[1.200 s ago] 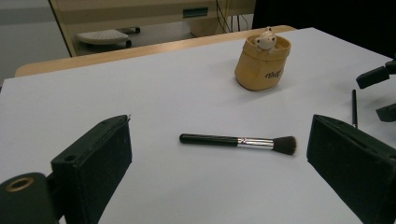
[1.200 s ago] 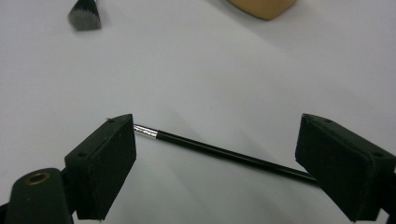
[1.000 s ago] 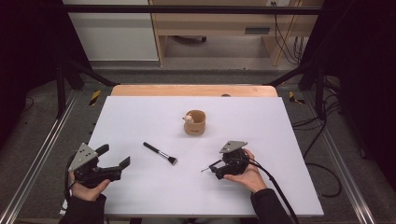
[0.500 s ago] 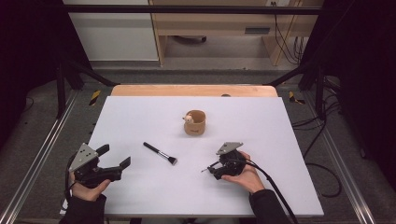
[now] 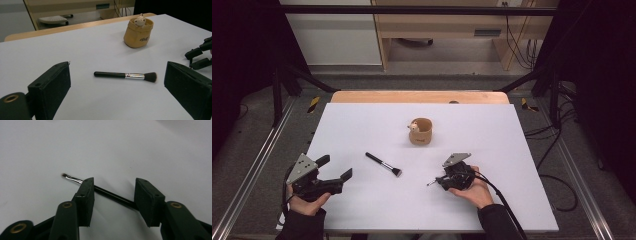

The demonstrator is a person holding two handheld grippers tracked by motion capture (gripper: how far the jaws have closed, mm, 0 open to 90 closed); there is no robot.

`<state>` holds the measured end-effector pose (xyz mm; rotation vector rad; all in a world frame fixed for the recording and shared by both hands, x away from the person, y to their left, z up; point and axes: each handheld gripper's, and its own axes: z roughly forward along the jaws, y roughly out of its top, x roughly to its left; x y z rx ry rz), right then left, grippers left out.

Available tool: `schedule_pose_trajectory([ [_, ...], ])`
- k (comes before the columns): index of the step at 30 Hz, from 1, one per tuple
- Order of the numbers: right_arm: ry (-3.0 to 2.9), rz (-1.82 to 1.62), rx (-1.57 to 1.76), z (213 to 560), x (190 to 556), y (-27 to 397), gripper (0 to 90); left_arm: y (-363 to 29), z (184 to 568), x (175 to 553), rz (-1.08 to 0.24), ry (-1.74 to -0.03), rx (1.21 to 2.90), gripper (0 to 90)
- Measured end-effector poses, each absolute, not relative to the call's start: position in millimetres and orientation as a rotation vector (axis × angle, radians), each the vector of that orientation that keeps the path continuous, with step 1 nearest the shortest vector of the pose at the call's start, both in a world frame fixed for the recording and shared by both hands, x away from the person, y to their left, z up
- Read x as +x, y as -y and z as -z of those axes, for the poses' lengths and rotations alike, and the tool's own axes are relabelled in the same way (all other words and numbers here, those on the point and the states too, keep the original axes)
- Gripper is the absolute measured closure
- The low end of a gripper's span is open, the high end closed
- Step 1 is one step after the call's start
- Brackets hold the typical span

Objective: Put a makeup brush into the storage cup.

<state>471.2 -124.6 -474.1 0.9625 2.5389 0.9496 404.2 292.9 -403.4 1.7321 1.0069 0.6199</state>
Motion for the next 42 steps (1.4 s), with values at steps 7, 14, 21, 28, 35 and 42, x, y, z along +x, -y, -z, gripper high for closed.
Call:
schedule_pose_trajectory([
  [7,-2.551,-0.933,0.961,472,470,125,65.7,-293,404,405,-0.619,-1.006,1.735,6.2],
  [14,-2.568,-0.903,0.980,469,469,126,78.5,-293,404,405,-0.617,-1.006,1.736,6.3],
  [21,-2.579,-0.880,0.981,468,469,128,82.9,-292,404,405,-0.616,-1.005,1.739,6.3],
  [28,-2.575,-0.860,1.014,467,470,129,85.4,-292,404,405,-0.616,-1.005,1.738,6.4],
  [35,-2.531,-0.853,1.021,467,470,128,72.5,-292,404,405,-0.616,-1.003,1.744,6.4],
  [42,-2.531,-0.890,1.027,448,469,127,57.4,-293,405,406,-0.612,-1.010,1.740,6.4],
])
